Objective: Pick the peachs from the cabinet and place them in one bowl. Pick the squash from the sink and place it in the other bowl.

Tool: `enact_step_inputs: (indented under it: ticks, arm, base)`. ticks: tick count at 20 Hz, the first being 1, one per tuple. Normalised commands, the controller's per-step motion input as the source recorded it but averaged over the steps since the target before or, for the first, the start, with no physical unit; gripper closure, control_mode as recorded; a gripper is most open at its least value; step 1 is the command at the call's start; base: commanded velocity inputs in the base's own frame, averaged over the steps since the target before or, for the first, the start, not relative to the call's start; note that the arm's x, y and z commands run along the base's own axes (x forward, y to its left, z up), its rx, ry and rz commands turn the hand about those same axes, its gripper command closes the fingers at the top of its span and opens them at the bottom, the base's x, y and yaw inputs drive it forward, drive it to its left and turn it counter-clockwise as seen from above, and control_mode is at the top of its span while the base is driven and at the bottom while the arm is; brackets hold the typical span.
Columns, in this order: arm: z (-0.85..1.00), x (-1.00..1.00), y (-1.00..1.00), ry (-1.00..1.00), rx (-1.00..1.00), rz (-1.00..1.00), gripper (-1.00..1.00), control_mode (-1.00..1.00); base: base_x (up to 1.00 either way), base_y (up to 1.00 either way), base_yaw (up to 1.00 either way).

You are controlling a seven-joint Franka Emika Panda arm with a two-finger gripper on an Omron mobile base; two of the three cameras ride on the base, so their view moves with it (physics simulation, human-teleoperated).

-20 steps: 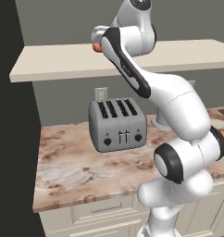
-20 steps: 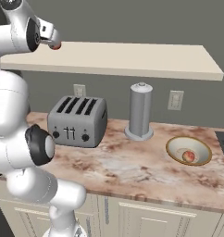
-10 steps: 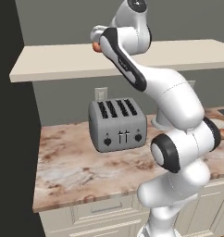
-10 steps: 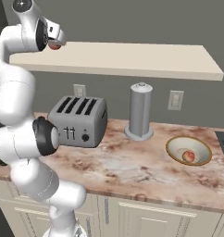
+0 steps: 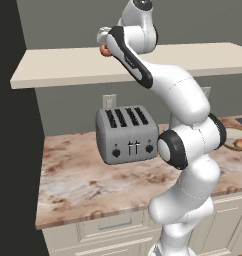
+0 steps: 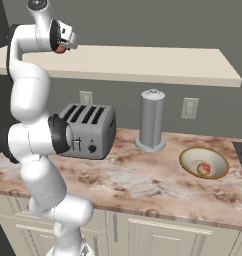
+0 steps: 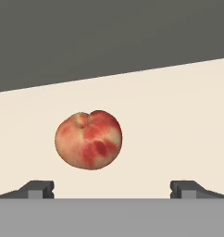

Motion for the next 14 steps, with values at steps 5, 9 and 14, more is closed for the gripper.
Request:
enact_step_inputs:
  ticks: [5, 9, 14]
  arm:
    - [0.07, 0.21, 0.25, 0.05, 0.00, 0.00, -1.00, -1.00]
    - [0.00, 0.19, 0.28, 0.00, 0.00, 0.00, -1.00, -1.00]
    - [0.00, 0.00, 0.02, 0.00, 0.00, 0.00, -1.00, -1.00]
  base:
    - [0.00, 0.00, 0.00]
    - [0.00, 0.00, 0.00]
    - [0.00, 0.00, 0.00]
